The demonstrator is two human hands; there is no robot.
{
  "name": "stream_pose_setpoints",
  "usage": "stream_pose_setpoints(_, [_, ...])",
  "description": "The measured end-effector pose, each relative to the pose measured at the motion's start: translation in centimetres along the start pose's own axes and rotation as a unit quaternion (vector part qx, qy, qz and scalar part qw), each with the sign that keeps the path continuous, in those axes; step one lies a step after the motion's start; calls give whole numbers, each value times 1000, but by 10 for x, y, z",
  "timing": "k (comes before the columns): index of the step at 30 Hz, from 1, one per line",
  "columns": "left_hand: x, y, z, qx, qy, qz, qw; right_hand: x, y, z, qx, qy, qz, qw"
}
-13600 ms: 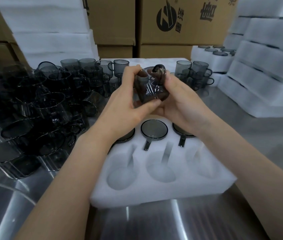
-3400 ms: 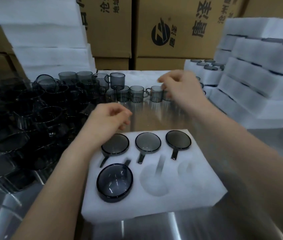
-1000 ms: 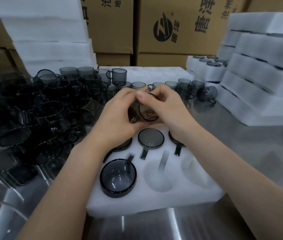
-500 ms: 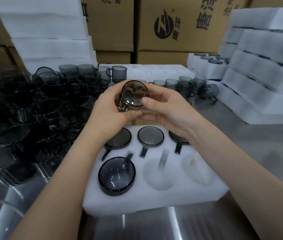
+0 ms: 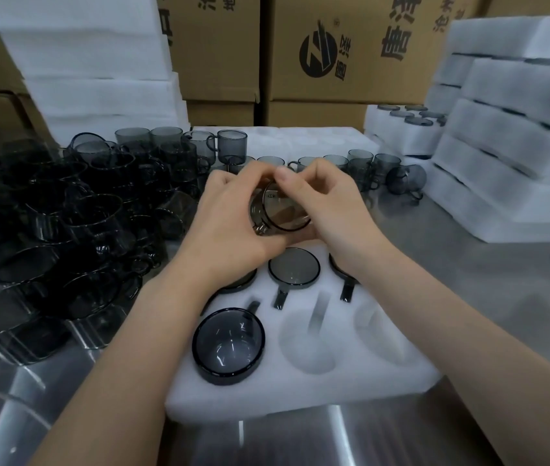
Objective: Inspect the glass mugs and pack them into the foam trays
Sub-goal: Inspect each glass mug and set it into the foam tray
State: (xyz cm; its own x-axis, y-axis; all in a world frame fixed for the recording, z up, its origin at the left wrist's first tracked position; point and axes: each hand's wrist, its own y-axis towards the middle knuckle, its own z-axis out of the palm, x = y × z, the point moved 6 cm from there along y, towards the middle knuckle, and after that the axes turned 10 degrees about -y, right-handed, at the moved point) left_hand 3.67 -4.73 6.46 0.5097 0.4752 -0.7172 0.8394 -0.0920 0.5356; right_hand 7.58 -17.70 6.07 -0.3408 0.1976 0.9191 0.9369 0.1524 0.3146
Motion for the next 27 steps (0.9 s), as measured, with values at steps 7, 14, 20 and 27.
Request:
stream_pose_setpoints(7, [5,1,-12,-76,-160,-18,984,-1,4,4,123,200,49,971])
stream_pose_setpoints(14, [8,2,-17,-87,-253,-4,963,4,-2,10,212,181,-1,960])
stream_pose_setpoints(20, [8,3,-10,-24,-133,-9,991,0,2,5,132,131,8,982])
stream_pose_setpoints(27, [2,3,-2,10,-80,12,997,-3,5,-5,30,68,24,997])
